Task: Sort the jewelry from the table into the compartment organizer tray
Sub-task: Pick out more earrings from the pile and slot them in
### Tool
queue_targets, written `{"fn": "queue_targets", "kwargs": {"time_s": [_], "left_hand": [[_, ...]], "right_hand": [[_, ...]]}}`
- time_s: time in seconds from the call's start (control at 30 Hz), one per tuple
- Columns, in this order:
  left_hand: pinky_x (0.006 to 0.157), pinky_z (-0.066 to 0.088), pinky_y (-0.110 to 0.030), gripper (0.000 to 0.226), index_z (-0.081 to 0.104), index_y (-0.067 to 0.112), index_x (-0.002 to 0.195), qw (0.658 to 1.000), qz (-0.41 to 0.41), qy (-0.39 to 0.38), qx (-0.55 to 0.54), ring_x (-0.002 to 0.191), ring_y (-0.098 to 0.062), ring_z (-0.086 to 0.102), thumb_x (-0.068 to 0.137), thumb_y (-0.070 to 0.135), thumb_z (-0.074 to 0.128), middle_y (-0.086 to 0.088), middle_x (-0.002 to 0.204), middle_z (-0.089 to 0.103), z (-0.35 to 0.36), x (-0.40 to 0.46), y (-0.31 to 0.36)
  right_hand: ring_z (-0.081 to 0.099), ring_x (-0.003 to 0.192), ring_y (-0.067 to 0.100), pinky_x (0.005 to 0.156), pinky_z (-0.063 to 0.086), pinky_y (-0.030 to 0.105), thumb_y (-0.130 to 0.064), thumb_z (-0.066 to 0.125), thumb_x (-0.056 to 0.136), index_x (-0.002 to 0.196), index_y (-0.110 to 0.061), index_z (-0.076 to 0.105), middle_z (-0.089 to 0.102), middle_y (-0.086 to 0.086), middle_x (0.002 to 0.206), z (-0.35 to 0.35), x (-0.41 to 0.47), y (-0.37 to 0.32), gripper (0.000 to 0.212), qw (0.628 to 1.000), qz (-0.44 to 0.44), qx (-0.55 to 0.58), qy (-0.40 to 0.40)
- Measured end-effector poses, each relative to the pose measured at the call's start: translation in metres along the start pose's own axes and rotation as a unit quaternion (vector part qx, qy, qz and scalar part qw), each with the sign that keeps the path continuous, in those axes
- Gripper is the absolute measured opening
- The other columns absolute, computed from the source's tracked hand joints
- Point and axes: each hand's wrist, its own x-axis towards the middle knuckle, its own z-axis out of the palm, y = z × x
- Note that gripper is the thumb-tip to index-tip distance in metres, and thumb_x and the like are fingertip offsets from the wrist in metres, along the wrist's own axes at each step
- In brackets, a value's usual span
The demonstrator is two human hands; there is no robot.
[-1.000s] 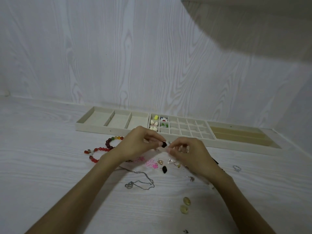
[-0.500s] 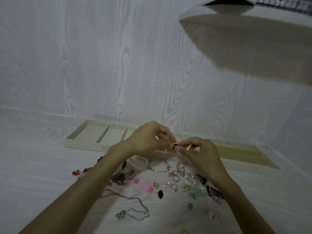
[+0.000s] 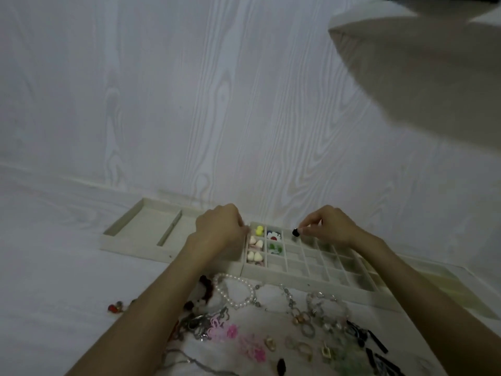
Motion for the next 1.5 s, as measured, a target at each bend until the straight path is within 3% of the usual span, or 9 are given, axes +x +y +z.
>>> {"fn": "queue_targets", "kwargs": {"time_s": [0.1, 0.27, 0.53, 0.7, 0.83, 1.0, 1.13, 1.3, 1.5], "left_hand": [[0.064, 0.043, -0.026, 0.039, 0.073, 0.019, 0.097, 1.000, -0.008, 0.028, -0.009, 0.083, -0.020, 0.064, 0.086, 0.054, 0.059, 0.001, 0.095, 0.071, 0.003, -0.002, -0.003], [0.051, 0.033, -0.022, 0.044, 0.074, 0.014, 0.079, 1.000, -0.013, -0.006, 0.002, 0.056, -0.015, 0.051, 0.074, 0.058, 0.070, 0.004, 0.054, 0.053, 0.005, -0.003, -0.001], [0.050, 0.028, -0.021, 0.033, 0.062, 0.018, 0.067, 1.000, -0.007, -0.020, 0.002, 0.049, -0.014, 0.040, 0.077, 0.049, 0.069, 0.004, 0.048, 0.041, 0.005, 0.000, 0.001], [0.050, 0.028, -0.021, 0.031, 0.063, 0.019, 0.068, 1.000, -0.001, -0.027, -0.003, 0.050, -0.014, 0.040, 0.078, 0.048, 0.069, 0.004, 0.049, 0.041, 0.004, 0.001, -0.001], [0.051, 0.029, -0.022, 0.030, 0.062, 0.021, 0.070, 0.999, 0.009, -0.030, 0.004, 0.049, -0.014, 0.039, 0.078, 0.049, 0.069, 0.005, 0.049, 0.040, 0.005, 0.002, -0.002], [0.054, 0.034, -0.023, 0.034, 0.062, 0.020, 0.071, 0.999, 0.003, -0.039, -0.005, 0.050, -0.013, 0.044, 0.082, 0.052, 0.063, 0.005, 0.055, 0.049, 0.002, 0.003, -0.003], [0.079, 0.052, -0.031, 0.039, 0.074, 0.013, 0.086, 0.999, 0.000, -0.049, -0.013, 0.080, -0.018, 0.066, 0.088, 0.048, 0.058, 0.000, 0.084, 0.072, -0.015, 0.000, -0.001], [0.074, 0.045, -0.028, 0.027, 0.072, 0.024, 0.101, 0.999, 0.025, 0.025, -0.010, 0.088, -0.016, 0.063, 0.090, 0.043, 0.058, 0.004, 0.099, 0.070, -0.045, -0.023, 0.014], [0.078, 0.052, -0.029, 0.018, 0.072, 0.033, 0.098, 0.993, 0.112, 0.016, -0.027, 0.085, -0.006, 0.064, 0.088, 0.041, 0.060, 0.016, 0.094, 0.069, -0.031, -0.076, 0.022]], "right_hand": [[0.063, 0.089, 0.020, 0.081, 0.051, 0.037, -0.030, 0.068, 0.083, 0.081, -0.033, 0.072, 0.072, 0.004, 0.096, 0.008, 0.007, 0.002, 0.006, 0.999, -0.003, -0.016, -0.039], [0.063, 0.091, 0.022, 0.086, 0.052, 0.039, -0.036, 0.068, 0.083, 0.083, -0.030, 0.073, 0.071, 0.006, 0.095, 0.014, 0.011, 0.004, 0.007, 0.998, 0.004, -0.017, -0.058], [0.057, 0.085, 0.012, 0.079, 0.045, 0.030, -0.036, 0.065, 0.086, 0.092, -0.026, 0.074, 0.067, -0.003, 0.092, 0.021, 0.013, -0.001, 0.015, 0.999, -0.008, -0.030, -0.042], [0.042, 0.058, 0.001, 0.056, 0.029, 0.020, -0.034, 0.062, 0.088, 0.093, -0.026, 0.074, 0.047, -0.016, 0.064, 0.022, 0.014, -0.006, 0.015, 0.998, -0.023, -0.062, -0.018], [0.042, 0.057, 0.001, 0.067, 0.032, 0.024, -0.034, 0.062, 0.088, 0.097, -0.027, 0.074, 0.050, -0.017, 0.064, 0.022, 0.014, -0.007, 0.016, 0.997, -0.026, -0.075, -0.009], [0.052, 0.074, 0.006, 0.075, 0.035, 0.024, -0.037, 0.057, 0.091, 0.103, -0.027, 0.073, 0.071, -0.002, 0.097, 0.020, 0.012, -0.007, 0.022, 0.996, -0.031, -0.087, -0.018], [0.055, 0.078, 0.005, 0.078, 0.038, 0.026, -0.036, 0.055, 0.092, 0.103, -0.026, 0.072, 0.071, -0.005, 0.102, 0.002, -0.005, -0.013, 0.022, 0.996, -0.041, -0.085, -0.001], [0.051, 0.059, -0.003, 0.061, 0.031, 0.015, -0.037, 0.056, 0.091, 0.100, -0.034, 0.071, 0.068, -0.014, 0.085, -0.003, -0.081, -0.037, 0.017, 0.995, -0.088, 0.025, 0.042], [0.057, 0.077, -0.001, 0.070, 0.044, 0.019, -0.035, 0.058, 0.088, 0.099, -0.039, 0.072, 0.067, -0.017, 0.084, 0.025, -0.143, -0.050, 0.017, 0.990, -0.129, 0.061, -0.012]]}}
